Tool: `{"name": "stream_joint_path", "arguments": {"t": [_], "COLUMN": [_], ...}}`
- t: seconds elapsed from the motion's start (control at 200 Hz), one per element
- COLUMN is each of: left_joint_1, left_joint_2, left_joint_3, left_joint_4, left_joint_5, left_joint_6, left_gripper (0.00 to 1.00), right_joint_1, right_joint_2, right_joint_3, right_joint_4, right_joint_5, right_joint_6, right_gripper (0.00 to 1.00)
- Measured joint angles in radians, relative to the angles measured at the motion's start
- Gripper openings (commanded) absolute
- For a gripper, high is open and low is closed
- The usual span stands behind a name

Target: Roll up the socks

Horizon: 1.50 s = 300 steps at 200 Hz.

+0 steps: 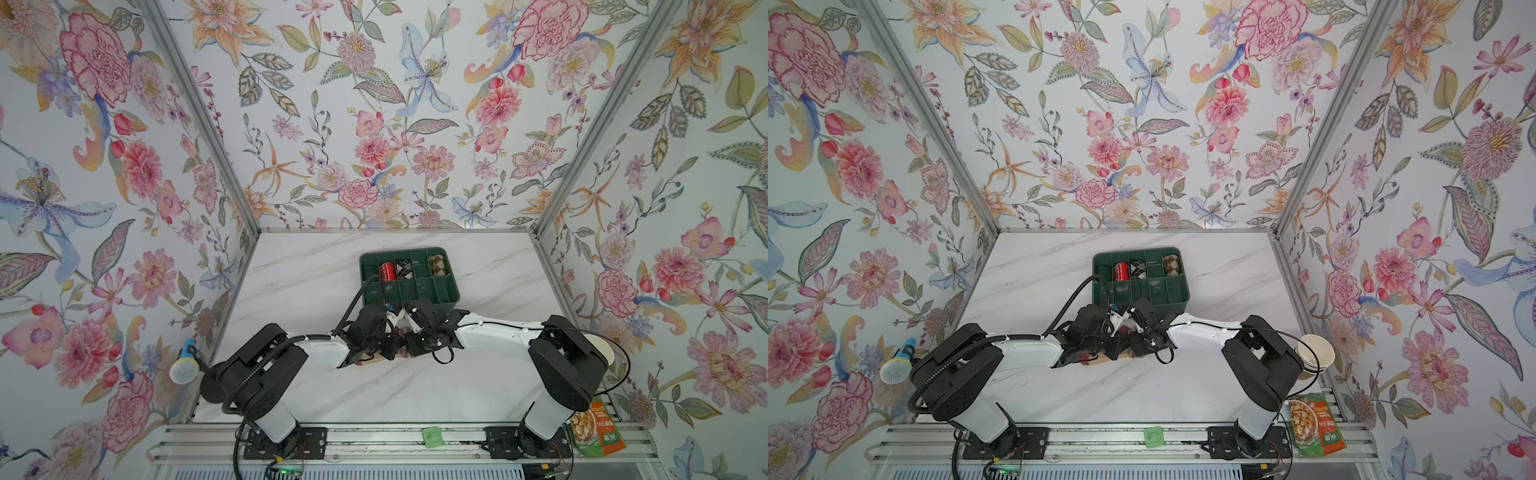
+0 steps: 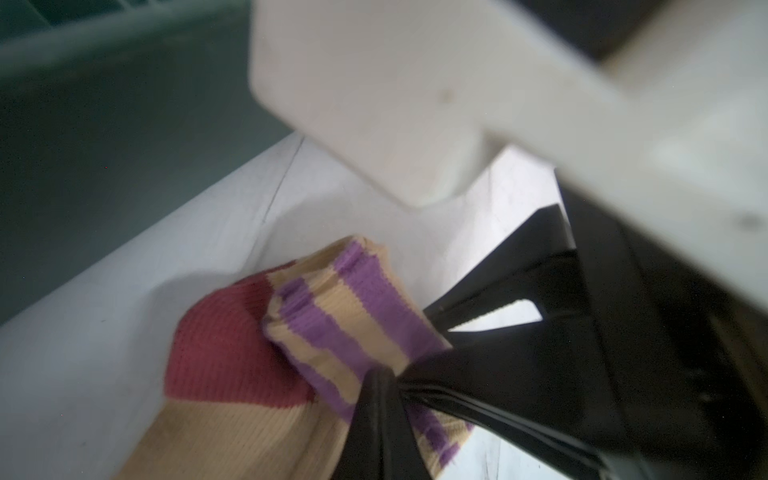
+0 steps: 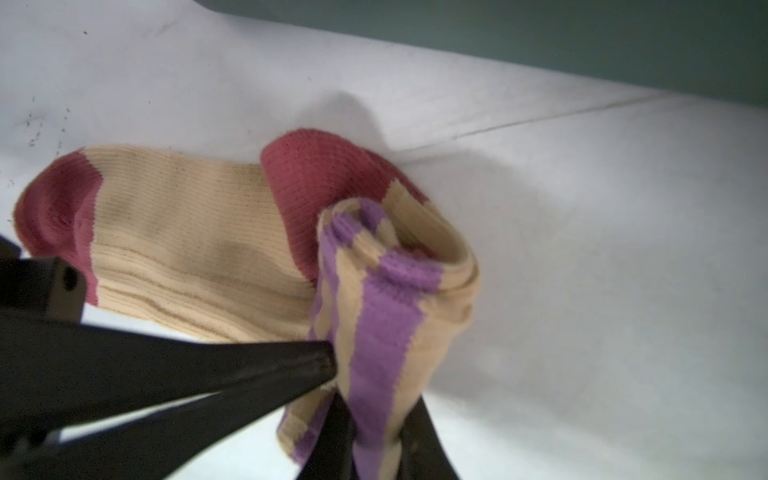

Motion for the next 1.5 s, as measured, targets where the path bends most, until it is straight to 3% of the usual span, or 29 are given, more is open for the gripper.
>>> {"name": "stream_joint_path", "arguments": {"t": [0.245, 0.576, 0.681, 0.881, 1.026, 1.166, 1.501], "left_joint_1": [0.0, 0.0, 0.0, 0.0, 0.0, 0.0, 0.0], "left_joint_2": [0.051, 0.085, 0.092, 0.095, 0.095, 0.094, 0.082], "left_joint_3": [0.02, 0.027, 0.027, 0.028, 0.028, 0.028, 0.028], "left_joint_4": [0.015, 0.048, 0.061, 0.068, 0.068, 0.068, 0.054], "left_joint_5": [-0.004, -0.01, -0.01, -0.011, -0.011, -0.011, -0.026], "left_joint_6": [0.0, 0.0, 0.0, 0.0, 0.0, -0.001, -0.001], "left_gripper": [0.0, 0.0, 0.0, 0.0, 0.0, 0.0, 0.0], "right_joint_1": [-0.008, -0.03, -0.045, -0.068, -0.111, -0.124, -0.108], "right_joint_2": [0.0, -0.014, -0.05, -0.17, -0.229, -0.209, -0.103], "right_joint_3": [0.0, -0.027, -0.06, -0.115, -0.151, -0.158, -0.148], "right_joint_4": [-0.001, 0.019, 0.034, 0.038, 0.05, 0.049, 0.059], "right_joint_5": [0.001, -0.011, -0.023, -0.026, -0.009, 0.028, 0.07], "right_joint_6": [-0.005, -0.016, -0.017, -0.016, -0.002, 0.007, -0.006], "right_gripper": [0.1, 0.47, 0.52, 0.51, 0.39, 0.31, 0.29]}}
